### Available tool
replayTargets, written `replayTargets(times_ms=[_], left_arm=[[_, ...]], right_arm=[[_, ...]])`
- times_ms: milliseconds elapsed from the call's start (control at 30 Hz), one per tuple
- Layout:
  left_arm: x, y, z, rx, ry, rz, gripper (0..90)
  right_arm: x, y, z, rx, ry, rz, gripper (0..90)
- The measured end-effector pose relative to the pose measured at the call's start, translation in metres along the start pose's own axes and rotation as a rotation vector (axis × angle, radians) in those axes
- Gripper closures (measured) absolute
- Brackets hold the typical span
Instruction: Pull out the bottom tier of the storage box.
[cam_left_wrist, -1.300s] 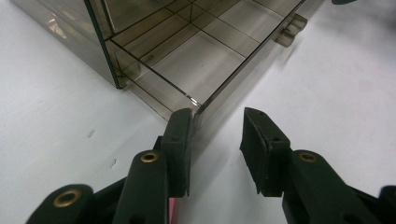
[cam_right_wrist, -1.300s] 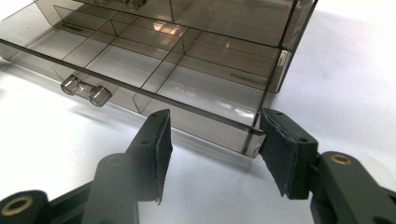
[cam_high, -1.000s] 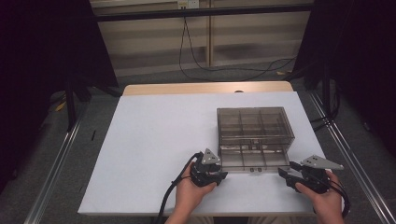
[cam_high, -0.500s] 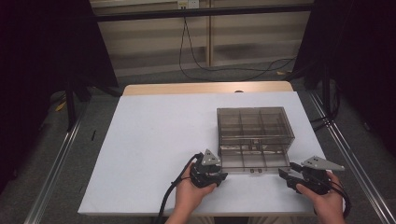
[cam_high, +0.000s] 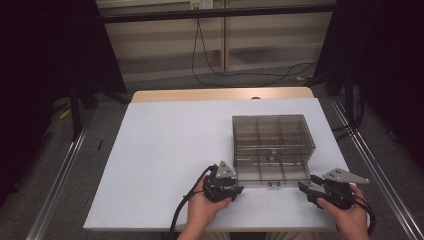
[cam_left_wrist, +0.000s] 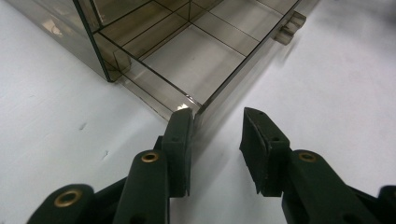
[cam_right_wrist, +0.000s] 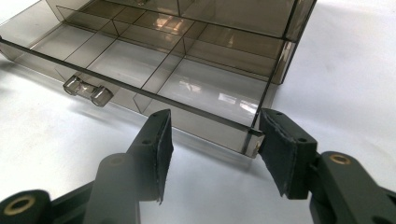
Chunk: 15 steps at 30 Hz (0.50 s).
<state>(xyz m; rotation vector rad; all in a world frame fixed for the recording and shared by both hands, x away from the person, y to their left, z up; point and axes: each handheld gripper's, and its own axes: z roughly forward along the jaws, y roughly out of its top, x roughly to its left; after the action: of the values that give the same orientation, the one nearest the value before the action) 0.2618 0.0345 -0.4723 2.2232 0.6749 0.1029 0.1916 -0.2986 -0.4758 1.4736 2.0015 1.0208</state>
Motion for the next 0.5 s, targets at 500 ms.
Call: replayTargets(times_ms=[500], left_arm=[[-0.0011,-0.0034,-0.0001,-0.008,-0.013,-0.014,63.7]], right_arm=[[0.0007,-0.0012,-0.003,0.005,0.005,0.001,46.5]])
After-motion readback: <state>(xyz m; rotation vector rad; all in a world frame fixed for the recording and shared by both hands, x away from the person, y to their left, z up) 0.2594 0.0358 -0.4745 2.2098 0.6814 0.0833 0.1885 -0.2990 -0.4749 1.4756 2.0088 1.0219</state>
